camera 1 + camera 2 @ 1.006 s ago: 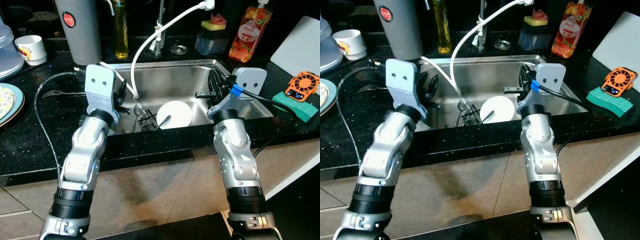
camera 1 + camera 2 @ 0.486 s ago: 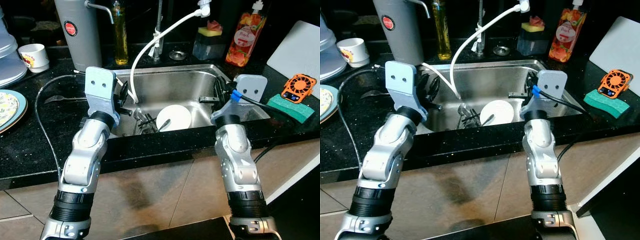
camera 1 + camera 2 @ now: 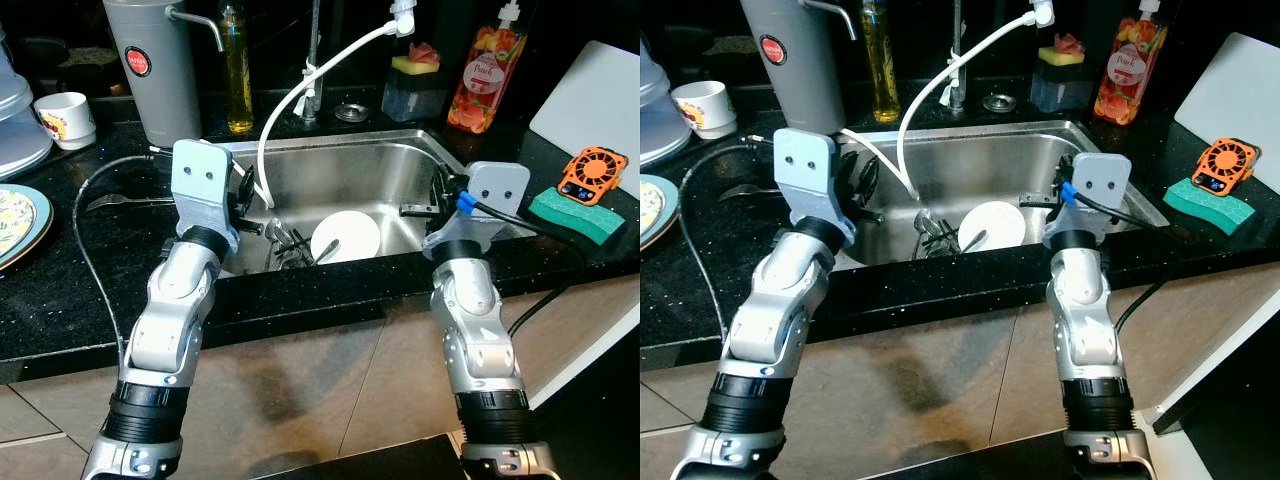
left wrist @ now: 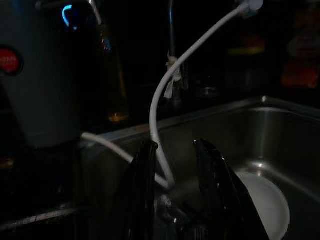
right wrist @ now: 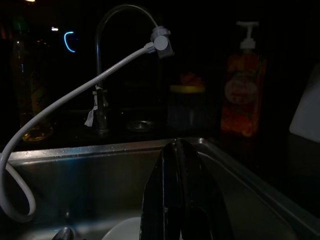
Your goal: Kitchen organization
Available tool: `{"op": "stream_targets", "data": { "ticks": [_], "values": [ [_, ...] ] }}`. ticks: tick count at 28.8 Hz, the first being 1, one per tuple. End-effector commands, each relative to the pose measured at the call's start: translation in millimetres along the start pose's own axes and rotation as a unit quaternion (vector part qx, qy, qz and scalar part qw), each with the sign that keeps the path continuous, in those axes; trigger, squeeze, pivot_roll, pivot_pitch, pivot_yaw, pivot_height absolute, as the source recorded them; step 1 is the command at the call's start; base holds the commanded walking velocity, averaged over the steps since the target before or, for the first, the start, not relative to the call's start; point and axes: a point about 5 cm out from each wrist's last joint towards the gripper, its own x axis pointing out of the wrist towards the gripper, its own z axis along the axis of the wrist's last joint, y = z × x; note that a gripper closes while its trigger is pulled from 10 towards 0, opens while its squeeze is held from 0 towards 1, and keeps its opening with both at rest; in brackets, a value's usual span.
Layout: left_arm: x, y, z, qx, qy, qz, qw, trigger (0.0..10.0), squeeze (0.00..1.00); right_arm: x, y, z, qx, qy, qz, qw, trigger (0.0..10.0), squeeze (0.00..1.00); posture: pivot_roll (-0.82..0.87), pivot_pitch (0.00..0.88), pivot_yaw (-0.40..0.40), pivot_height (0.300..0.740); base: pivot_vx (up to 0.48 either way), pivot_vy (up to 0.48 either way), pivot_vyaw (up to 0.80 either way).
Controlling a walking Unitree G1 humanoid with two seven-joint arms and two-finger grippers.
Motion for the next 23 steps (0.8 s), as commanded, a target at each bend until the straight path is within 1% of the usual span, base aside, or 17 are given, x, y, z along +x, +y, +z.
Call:
{"op": "stream_targets", "data": {
  "ticks": [1, 4, 5, 7, 9, 14, 17, 19, 21, 23],
  "values": [
    [-2.5, 1.4, -6.9, 0.001, 0.011, 0.007, 1.0, 10.0, 0.0, -2.3, -0.6, -3.9, 0.0, 0.005, 0.0, 1.0, 10.0, 0.0, 0.12, 0.0, -0.023, 0.74, 0.0, 0.0, 0.0],
    [-6.7, 3.7, -13.9, -0.021, 0.029, 0.022, 0.999, 10.0, 0.0, -0.8, -3.7, -8.3, -0.003, 0.012, -0.002, 1.0, 10.0, 0.0, 0.14, 0.0, -0.035, 0.74, 0.0, 0.0, 0.0],
    [-7.9, 5.6, -15.6, -0.023, 0.032, 0.023, 0.999, 10.0, 0.0, -0.2, -4.7, -9.6, -0.004, 0.015, -0.004, 1.0, 10.0, 0.0, 0.14, 0.0, -0.036, 0.74, 0.0, 0.0, 0.0],
    [-9.0, 9.1, -17.8, -0.015, 0.032, 0.025, 0.999, 10.0, 0.0, 0.1, -5.5, -11.6, -0.005, 0.018, -0.006, 1.0, 10.0, 0.0, 0.13, 0.0, -0.036, 0.74, 0.0, 0.0, 0.0],
    [-7.8, 12.1, -18.1, 0.002, 0.025, 0.028, 0.999, 10.0, 0.0, -1.3, -6.0, -13.4, -0.008, 0.021, -0.006, 1.0, 10.0, 0.0, 0.13, 0.0, -0.032, 0.74, 0.0, 0.0, 0.0],
    [-6.0, 11.0, -17.4, 0.016, 0.014, 0.024, 0.999, 10.0, 0.0, -5.4, -9.7, -18.6, -0.014, 0.03, -0.01, 0.999, 10.0, 0.0, 0.13, 0.0, -0.027, 0.74, 0.0, 0.0, 0.0],
    [-8.7, 5.8, -17.3, 0.036, 0.003, 0.006, 0.999, 10.0, 0.0, -13.6, -19.6, -28.9, -0.025, 0.048, -0.026, 0.998, 10.0, 0.0, 0.12, 0.0, -0.024, 0.74, 0.0, 0.0, 0.0],
    [-9.4, 5.0, -17.8, 0.039, 0.002, 0.003, 0.999, 10.0, 0.0, -14.8, -22.7, -29.4, -0.029, 0.049, -0.03, 0.998, 10.0, 0.0, 0.11, 0.0, -0.022, 0.74, 0.0, 0.0, 0.0],
    [-10.4, 4.0, -21.1, 0.038, 0.005, 0.004, 0.999, 10.0, 0.0, -15.9, -30.1, -28.1, -0.036, 0.046, -0.04, 0.997, 10.0, 0.0, 0.11, 0.0, -0.019, 0.74, 0.0, 0.0, 0.0],
    [-10.2, 3.1, -21.7, 0.038, 0.005, 0.004, 0.999, 10.0, 0.0, -15.8, -31.0, -27.2, -0.037, 0.045, -0.041, 0.997, 10.0, 0.0, 0.1, 0.0, -0.018, 0.74, 0.0, 0.0, 0.0]
  ]
}}
